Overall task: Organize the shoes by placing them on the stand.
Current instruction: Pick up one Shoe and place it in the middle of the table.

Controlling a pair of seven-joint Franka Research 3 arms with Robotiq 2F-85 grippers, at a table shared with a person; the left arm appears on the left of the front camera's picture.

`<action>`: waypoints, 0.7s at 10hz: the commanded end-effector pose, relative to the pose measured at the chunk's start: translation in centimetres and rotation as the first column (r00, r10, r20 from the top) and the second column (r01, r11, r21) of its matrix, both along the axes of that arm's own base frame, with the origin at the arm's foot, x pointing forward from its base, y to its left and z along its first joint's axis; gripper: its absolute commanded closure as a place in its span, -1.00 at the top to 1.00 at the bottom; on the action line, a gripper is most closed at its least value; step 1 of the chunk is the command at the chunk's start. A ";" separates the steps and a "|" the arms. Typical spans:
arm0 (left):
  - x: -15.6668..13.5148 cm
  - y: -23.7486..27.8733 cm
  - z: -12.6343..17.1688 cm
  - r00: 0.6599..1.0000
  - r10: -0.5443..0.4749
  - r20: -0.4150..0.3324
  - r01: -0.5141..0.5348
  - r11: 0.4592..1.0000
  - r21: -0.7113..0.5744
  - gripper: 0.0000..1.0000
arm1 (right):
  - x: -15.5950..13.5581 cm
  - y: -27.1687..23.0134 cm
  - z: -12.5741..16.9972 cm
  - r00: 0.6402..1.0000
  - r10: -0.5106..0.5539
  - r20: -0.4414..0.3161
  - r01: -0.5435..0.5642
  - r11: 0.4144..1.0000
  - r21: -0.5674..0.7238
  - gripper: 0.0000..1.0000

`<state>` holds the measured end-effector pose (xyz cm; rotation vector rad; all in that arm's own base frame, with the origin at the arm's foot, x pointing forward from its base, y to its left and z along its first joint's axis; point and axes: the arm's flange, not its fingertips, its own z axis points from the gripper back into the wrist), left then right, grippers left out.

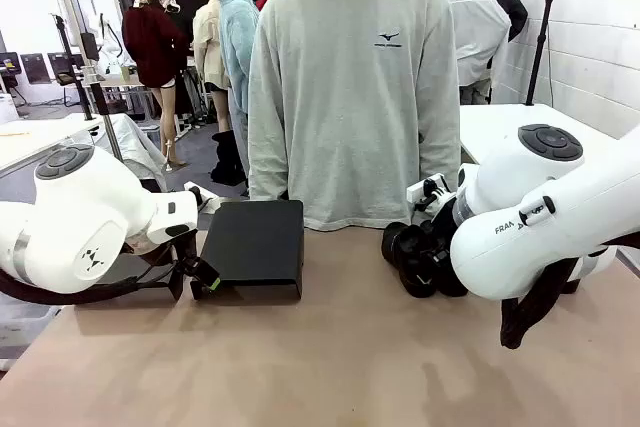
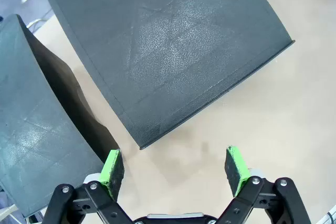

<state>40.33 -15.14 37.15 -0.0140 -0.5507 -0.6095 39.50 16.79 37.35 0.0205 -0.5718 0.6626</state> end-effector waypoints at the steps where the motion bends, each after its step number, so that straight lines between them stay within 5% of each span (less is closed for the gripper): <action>1: 0.0 0.0 0.0 1.000 0.000 0.000 0.000 1.000 0.000 1.00 | 0.0 0.0 0.0 1.000 0.000 0.000 0.000 1.000 0.000 1.00; 7: 0.0 0.0 0.0 1.000 0.000 0.000 0.000 1.000 0.000 1.00 | 0.0 0.0 0.0 1.000 0.000 0.000 0.000 1.000 0.000 1.00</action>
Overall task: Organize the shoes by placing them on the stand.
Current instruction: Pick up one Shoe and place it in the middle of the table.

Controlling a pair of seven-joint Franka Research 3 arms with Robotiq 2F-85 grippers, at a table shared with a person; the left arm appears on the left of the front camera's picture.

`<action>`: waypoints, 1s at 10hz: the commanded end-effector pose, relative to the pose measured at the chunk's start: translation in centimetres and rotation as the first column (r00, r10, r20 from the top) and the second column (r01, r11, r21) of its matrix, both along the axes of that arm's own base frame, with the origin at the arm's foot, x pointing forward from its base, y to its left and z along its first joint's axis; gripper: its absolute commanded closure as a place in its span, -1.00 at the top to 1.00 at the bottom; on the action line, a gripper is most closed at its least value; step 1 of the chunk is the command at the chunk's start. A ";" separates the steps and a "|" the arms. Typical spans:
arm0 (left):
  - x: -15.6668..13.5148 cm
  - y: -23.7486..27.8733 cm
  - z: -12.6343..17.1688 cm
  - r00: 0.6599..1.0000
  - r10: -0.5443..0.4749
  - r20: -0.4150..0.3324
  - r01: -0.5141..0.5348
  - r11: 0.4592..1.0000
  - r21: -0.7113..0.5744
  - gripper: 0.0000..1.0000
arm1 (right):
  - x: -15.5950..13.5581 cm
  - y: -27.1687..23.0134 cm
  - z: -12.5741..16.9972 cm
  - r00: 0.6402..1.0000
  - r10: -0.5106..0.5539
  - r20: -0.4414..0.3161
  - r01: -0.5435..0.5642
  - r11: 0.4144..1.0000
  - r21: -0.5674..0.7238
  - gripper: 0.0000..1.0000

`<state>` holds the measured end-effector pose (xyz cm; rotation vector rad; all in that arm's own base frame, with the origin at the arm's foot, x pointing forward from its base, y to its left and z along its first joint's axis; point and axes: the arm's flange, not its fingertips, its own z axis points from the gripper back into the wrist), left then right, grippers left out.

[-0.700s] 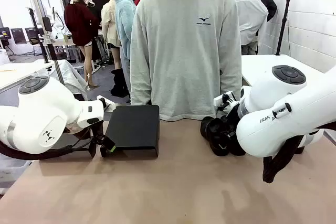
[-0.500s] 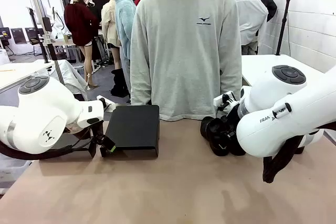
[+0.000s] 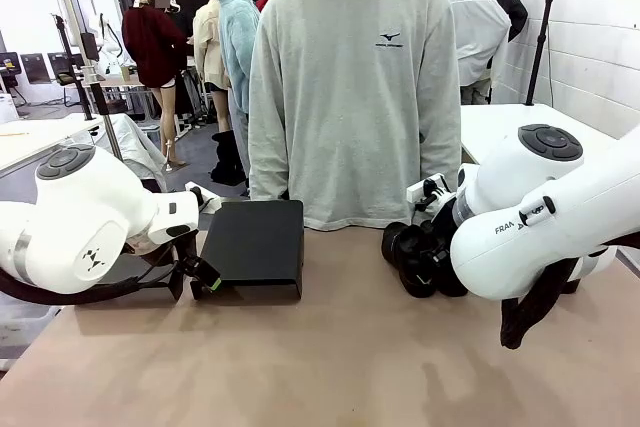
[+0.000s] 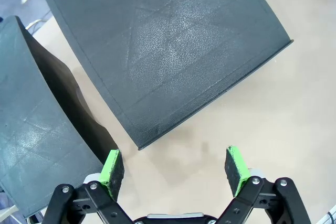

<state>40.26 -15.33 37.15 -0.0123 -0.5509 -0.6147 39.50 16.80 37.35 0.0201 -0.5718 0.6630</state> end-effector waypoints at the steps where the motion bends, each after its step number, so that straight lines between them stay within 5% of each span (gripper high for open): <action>1: 0.1 0.2 0.0 1.000 0.004 -0.001 -0.004 1.000 -0.003 1.00 | 0.0 0.0 0.0 1.000 0.000 0.000 0.000 1.000 0.000 1.00; 6: 0.0 0.0 0.0 1.000 0.000 0.000 0.000 1.000 0.000 1.00 | 0.0 0.0 0.0 1.000 0.000 0.000 0.000 1.000 0.000 1.00; 8: -1.4 2.9 5.5 0.998 0.021 0.059 -0.020 1.000 -0.005 1.00 | -1.6 -0.5 3.4 0.998 0.052 -0.019 -0.052 0.999 0.010 1.00; 10: -2.3 6.2 8.2 1.000 -0.027 0.004 0.027 0.993 -0.117 1.00 | -3.1 -2.0 6.0 0.995 0.104 -0.008 -0.103 0.989 0.104 1.00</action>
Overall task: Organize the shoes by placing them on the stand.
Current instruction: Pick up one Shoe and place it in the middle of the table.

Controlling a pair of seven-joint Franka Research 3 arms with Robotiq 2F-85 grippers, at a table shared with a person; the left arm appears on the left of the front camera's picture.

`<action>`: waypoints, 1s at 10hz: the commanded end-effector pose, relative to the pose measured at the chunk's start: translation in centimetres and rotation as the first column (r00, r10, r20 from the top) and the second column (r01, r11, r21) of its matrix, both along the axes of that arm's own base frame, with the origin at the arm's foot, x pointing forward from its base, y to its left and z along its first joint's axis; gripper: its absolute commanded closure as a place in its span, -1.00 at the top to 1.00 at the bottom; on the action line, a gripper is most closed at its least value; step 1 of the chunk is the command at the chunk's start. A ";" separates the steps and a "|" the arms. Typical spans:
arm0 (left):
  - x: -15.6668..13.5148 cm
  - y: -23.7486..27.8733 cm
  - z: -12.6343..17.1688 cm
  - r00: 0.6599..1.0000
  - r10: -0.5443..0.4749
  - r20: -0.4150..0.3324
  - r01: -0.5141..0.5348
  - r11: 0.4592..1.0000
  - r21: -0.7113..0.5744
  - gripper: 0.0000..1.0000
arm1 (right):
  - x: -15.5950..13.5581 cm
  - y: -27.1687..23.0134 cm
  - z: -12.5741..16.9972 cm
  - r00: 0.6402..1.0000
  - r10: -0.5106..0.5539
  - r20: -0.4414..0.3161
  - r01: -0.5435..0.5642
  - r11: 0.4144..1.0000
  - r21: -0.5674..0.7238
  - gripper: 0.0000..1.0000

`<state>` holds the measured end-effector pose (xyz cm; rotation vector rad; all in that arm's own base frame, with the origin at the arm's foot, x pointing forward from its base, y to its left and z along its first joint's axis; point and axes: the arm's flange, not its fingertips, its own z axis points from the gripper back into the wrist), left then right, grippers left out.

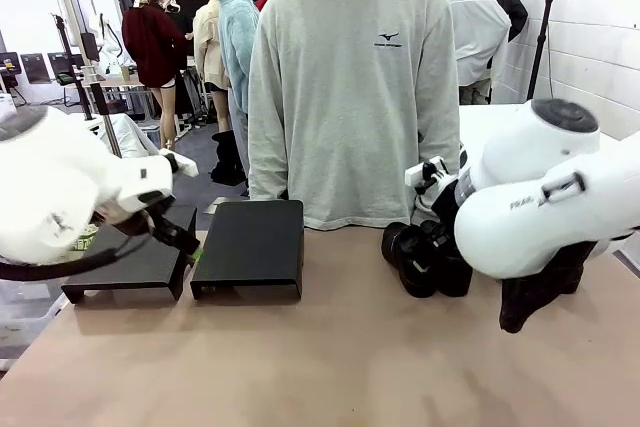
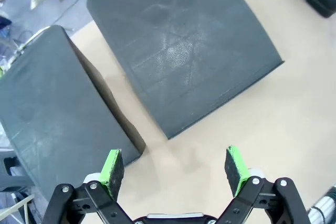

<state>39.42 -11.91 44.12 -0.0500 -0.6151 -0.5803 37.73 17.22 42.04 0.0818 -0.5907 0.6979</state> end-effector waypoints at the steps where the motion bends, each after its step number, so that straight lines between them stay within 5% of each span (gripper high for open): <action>1: -1.1 4.8 1.9 0.993 -0.087 -0.076 0.078 0.991 -0.110 1.00 | -2.2 -4.3 3.0 0.998 0.054 -0.007 -0.054 0.995 0.086 1.00; 4: -1.1 11.1 3.8 0.960 -0.226 -0.167 0.177 0.947 -0.267 1.00 | -6.3 -12.6 7.5 1.000 0.020 0.008 -0.022 0.973 0.228 1.00; 10: -5.3 16.1 7.5 0.983 -0.181 -0.001 0.177 0.960 -0.217 1.00 | -10.4 -21.2 11.0 0.998 0.037 0.057 -0.056 0.929 0.367 1.00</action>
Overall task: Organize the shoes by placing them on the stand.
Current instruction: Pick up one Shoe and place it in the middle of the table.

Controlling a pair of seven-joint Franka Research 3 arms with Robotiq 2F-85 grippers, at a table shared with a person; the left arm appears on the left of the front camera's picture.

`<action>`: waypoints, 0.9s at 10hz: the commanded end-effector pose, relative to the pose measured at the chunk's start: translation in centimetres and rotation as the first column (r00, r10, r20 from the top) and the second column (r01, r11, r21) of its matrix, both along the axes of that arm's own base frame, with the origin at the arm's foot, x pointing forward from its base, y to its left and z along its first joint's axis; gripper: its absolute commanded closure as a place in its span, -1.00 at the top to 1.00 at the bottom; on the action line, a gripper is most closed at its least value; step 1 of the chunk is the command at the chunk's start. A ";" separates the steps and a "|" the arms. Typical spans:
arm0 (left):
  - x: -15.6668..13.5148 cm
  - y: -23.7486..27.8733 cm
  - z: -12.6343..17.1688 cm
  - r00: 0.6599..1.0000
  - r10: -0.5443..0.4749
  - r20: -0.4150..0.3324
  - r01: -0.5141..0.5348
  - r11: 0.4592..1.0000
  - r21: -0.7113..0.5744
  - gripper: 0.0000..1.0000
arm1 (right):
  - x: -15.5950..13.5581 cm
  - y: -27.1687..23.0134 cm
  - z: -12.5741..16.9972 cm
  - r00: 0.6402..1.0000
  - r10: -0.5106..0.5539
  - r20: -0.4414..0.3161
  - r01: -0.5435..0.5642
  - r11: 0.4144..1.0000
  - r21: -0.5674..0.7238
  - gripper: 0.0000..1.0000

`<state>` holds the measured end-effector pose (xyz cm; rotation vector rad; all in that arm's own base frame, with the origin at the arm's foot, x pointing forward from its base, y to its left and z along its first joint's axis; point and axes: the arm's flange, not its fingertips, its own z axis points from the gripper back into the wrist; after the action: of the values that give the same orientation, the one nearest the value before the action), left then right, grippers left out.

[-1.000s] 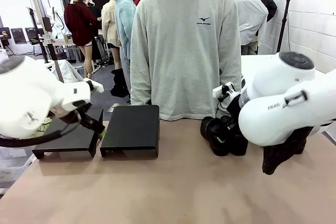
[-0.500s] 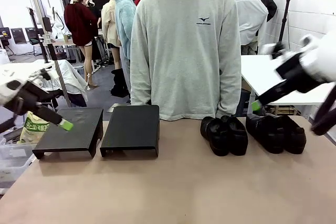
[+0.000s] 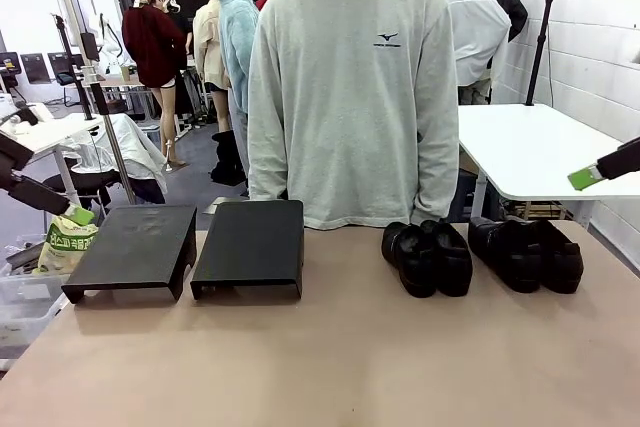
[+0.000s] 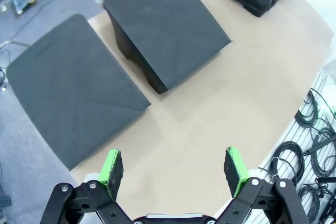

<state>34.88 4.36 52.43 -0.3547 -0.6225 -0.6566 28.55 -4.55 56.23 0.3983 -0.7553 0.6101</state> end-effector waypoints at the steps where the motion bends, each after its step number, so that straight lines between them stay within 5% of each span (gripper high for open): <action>1: -0.9 -0.2 -0.9 0.998 -0.026 0.051 0.025 0.999 0.028 1.00 | -0.9 0.3 -3.5 0.999 0.039 -0.002 -0.039 0.998 0.048 1.00; 9: -1.7 -0.5 -1.5 0.998 -0.047 0.044 0.047 0.999 0.013 1.00 | 1.1 1.0 -4.5 0.991 0.112 -0.073 -0.107 0.991 0.079 1.00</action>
<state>34.39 4.07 52.69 -0.3267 -0.6407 -0.7112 30.19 -4.23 53.24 0.5224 -0.6895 0.6526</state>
